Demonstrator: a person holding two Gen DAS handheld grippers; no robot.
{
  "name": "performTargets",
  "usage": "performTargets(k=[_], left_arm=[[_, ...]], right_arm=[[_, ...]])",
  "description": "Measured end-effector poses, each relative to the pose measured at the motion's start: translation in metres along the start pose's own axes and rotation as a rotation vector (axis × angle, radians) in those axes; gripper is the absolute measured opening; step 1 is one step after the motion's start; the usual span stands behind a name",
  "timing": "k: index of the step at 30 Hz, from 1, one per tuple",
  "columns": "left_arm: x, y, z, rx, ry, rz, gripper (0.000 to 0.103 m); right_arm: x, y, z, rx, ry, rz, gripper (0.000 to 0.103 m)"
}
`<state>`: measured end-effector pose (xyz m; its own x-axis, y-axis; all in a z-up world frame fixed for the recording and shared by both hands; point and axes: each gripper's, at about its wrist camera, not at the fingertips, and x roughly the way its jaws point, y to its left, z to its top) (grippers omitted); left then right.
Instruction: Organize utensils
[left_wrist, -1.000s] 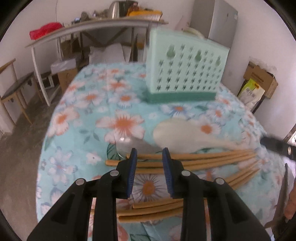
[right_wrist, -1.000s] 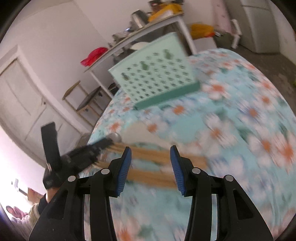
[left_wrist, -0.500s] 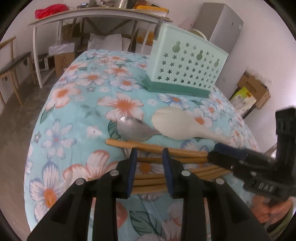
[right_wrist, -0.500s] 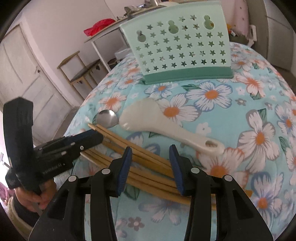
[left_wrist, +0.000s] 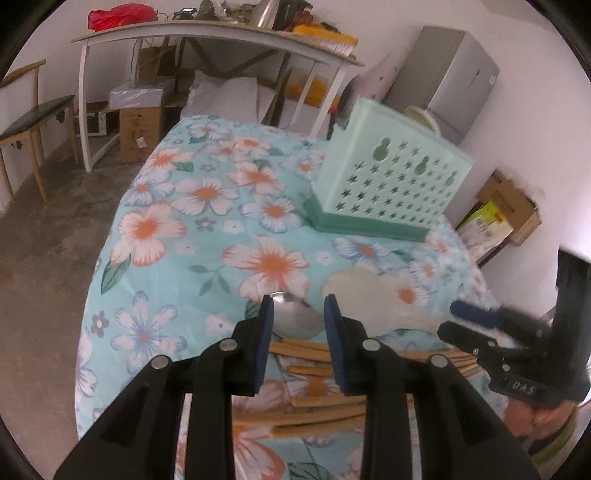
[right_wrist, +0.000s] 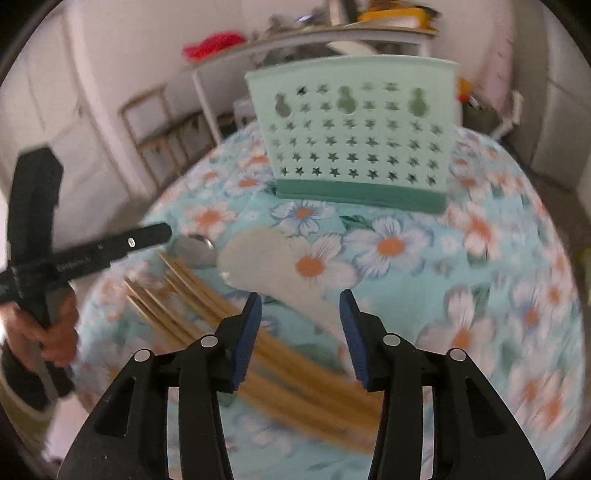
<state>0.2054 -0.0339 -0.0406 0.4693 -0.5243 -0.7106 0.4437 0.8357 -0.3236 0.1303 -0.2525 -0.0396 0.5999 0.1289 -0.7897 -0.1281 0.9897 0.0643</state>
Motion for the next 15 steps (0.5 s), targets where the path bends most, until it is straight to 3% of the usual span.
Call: performTargets(k=[2,6,10,15], left_arm=[[0.004,-0.002,0.000,0.014,0.006,0.006,0.027],[0.010,-0.006,0.002,0.057,0.008,0.026,0.027],[0.015,-0.006,0.006,0.059,0.019,0.010,0.027],[0.016,-0.011,0.012,0.081,0.018,-0.016,0.027]], right_arm=[[0.012,0.003,0.005,-0.090,0.057,-0.036,0.045],[0.029,0.015,0.007,-0.214,0.132,-0.024,0.045],[0.037,0.021,0.005,-0.264,0.132,-0.059,0.048],[0.032,0.009,0.014,-0.190,0.072,-0.070,0.048]])
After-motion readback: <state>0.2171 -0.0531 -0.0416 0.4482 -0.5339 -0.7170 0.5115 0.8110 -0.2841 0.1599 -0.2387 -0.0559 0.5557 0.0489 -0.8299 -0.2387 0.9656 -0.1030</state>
